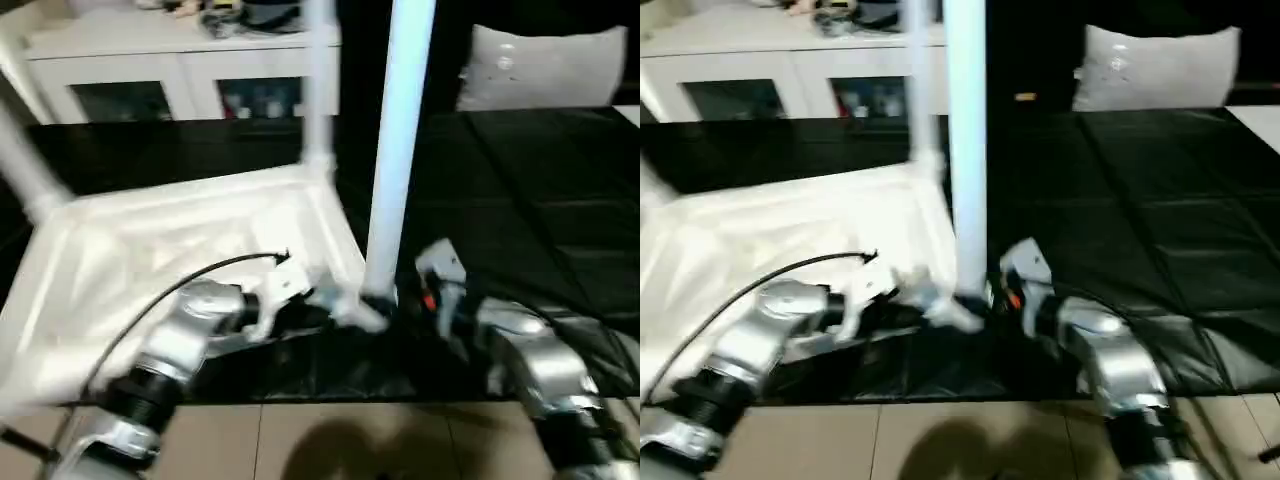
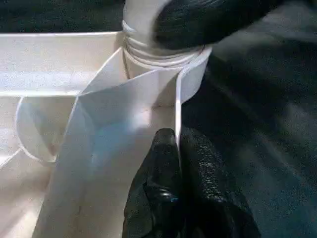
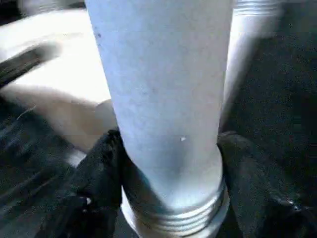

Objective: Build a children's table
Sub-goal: Rotate leg to tighten

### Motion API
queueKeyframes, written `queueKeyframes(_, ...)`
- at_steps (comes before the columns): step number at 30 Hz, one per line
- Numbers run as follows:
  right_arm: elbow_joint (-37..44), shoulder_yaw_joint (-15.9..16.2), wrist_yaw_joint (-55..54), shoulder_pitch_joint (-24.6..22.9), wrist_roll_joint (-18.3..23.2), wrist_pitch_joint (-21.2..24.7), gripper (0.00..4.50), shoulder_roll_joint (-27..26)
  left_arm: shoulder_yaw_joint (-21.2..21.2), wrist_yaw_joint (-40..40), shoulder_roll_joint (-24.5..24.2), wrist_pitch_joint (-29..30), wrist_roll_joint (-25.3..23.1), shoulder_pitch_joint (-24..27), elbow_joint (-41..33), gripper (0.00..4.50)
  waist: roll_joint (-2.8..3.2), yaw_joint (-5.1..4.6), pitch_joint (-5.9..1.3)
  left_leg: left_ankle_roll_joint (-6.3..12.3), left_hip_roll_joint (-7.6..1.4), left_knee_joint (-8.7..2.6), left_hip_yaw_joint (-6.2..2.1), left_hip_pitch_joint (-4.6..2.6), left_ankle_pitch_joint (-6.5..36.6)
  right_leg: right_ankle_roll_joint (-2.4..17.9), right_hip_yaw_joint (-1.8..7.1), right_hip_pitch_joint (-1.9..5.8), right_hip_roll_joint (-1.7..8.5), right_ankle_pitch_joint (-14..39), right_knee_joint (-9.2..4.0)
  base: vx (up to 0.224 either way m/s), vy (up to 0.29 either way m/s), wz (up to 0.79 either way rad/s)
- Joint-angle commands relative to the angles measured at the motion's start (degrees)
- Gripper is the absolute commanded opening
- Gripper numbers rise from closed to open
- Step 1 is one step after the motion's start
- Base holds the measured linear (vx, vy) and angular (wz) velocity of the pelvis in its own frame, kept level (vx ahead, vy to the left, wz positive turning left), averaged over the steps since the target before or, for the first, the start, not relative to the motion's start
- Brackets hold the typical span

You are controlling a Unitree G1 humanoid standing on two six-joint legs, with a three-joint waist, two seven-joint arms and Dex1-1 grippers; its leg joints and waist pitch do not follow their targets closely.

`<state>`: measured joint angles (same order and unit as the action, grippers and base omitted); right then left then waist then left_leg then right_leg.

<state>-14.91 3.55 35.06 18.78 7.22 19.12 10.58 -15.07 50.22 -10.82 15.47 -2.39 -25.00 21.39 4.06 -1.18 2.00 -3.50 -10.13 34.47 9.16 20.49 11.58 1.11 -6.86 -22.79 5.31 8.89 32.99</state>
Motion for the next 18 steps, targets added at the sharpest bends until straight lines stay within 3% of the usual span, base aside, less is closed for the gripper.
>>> queueKeyframes(1,-3.2,3.7,-6.1,0.8,-1.4,1.2,2.56,-4.7,-2.2,-4.9,6.6,-0.3,1.8,-1.5,-3.2,0.00,-1.28,0.12,-2.78,3.22,-1.53,-3.83,-0.68,0.39,14.6,4.0,2.10,2.59,3.27,32.4,-6.15,0.000,0.000,0.00)
queueKeyframes(4,-3.1,2.9,-7.1,1.0,-1.2,0.3,2.56,-5.9,-2.7,-6.5,7.4,0.6,1.0,-1.8,-3.7,0.00,-1.10,0.25,-2.98,4.24,-1.74,-4.03,-0.81,0.59,14.3,3.9,2.20,2.70,3.17,29.9,-6.00,0.000,0.000,0.00)
queueKeyframes(5,-2.7,2.5,-6.9,0.9,-0.7,0.4,3.12,-6.3,-2.9,-6.7,7.2,0.7,0.7,-1.8,-3.8,0.00,-1.11,0.30,-2.98,4.48,-1.73,-4.04,-0.81,0.65,14.2,4.1,2.23,2.71,3.17,29.4,-5.93,0.000,0.000,0.00)
queueKeyframes(6,-2.1,2.2,-6.3,0.7,-0.3,0.5,3.26,-6.1,-3.1,-6.5,6.4,0.1,0.0,-2.1,-3.1,0.00,-0.82,0.34,-2.99,4.80,-1.77,-4.12,-0.84,0.80,14.0,4.3,2.25,2.88,3.17,28.5,-5.78,0.000,0.000,0.00)
queueKeyframes(9,-1.0,2.3,-4.3,0.0,-0.3,0.2,3.44,-4.8,-2.8,-6.3,5.1,-1.2,-1.1,-2.6,-1.8,0.00,-0.71,0.39,-3.05,4.90,-2.04,-4.27,-0.97,0.81,14.3,4.9,2.36,2.92,3.19,26.7,-5.57,0.000,0.000,0.00)
queueKeyframes(14,1.3,2.2,-0.7,-1.4,0.9,-0.5,3.89,-1.9,-2.3,-5.5,3.0,-2.7,-2.1,-3.1,-0.5,0.00,-0.71,0.70,-3.33,5.79,-2.29,-4.18,-0.98,1.11,12.1,7.0,2.67,3.31,3.36,21.0,-4.80,0.000,0.000,0.00)
queueKeyframes(18,2.8,2.0,5.5,-2.2,1.8,-1.7,4.23,2.7,-2.5,-1.4,-0.2,-5.4,-1.7,-3.8,0.7,0.00,-0.69,1.29,-3.30,6.38,-2.26,-4.09,-0.86,1.05,11.6,7.9,2.66,3.38,3.37,19.7,-4.74,0.000,0.000,0.00)
